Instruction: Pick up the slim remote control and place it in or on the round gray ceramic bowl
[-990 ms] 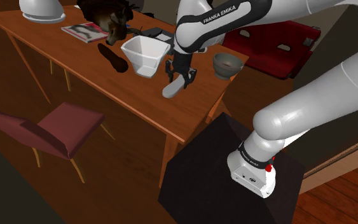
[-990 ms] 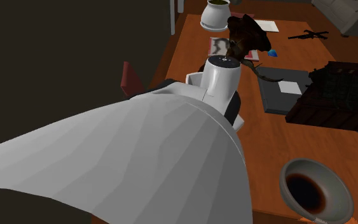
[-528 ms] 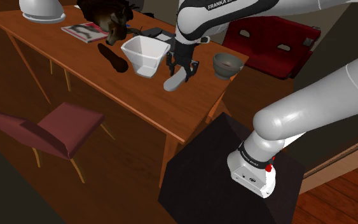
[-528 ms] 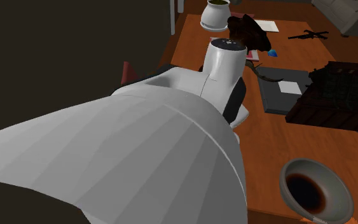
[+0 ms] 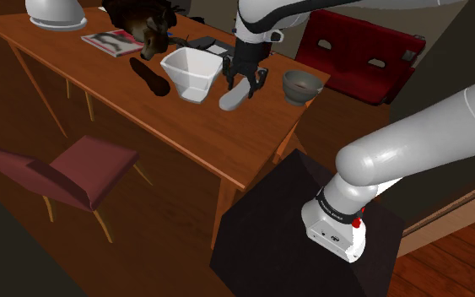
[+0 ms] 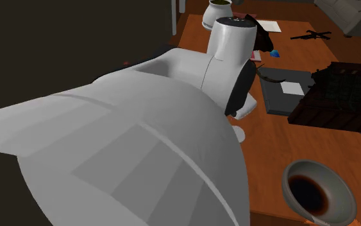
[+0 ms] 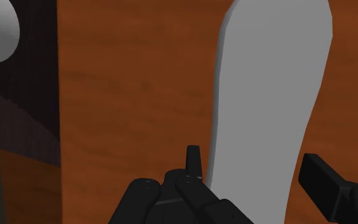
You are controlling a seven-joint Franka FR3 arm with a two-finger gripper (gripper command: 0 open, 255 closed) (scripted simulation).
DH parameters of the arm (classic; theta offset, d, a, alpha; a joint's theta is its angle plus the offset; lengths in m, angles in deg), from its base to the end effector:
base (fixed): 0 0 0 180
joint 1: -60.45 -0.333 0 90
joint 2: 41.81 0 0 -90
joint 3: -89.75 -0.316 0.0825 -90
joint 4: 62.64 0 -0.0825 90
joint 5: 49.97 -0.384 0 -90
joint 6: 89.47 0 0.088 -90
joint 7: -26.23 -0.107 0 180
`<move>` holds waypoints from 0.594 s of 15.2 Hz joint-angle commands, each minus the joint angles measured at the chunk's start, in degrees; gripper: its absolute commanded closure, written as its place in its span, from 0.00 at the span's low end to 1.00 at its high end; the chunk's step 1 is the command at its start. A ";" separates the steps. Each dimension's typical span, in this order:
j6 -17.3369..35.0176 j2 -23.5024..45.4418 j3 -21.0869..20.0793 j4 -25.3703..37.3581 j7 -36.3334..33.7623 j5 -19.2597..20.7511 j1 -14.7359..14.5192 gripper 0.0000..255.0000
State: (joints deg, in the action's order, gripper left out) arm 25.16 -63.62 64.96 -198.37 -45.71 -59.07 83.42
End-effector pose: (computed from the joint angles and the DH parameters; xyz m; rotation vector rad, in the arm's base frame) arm 0.4374 0.0307 0.4545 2.4668 -1.9151 -0.0065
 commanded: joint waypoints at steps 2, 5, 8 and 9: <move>-2.55 -0.62 0.37 1.95 0.08 0.07 0.04 1.00; -4.95 -1.16 0.72 3.82 0.16 0.13 0.09 1.00; -7.32 -1.57 1.05 5.80 0.21 0.23 0.15 1.00; -8.11 -1.68 1.15 6.48 0.22 0.26 0.17 1.00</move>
State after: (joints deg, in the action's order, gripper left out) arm 17.88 -65.27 66.07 -192.71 -45.40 -58.86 83.58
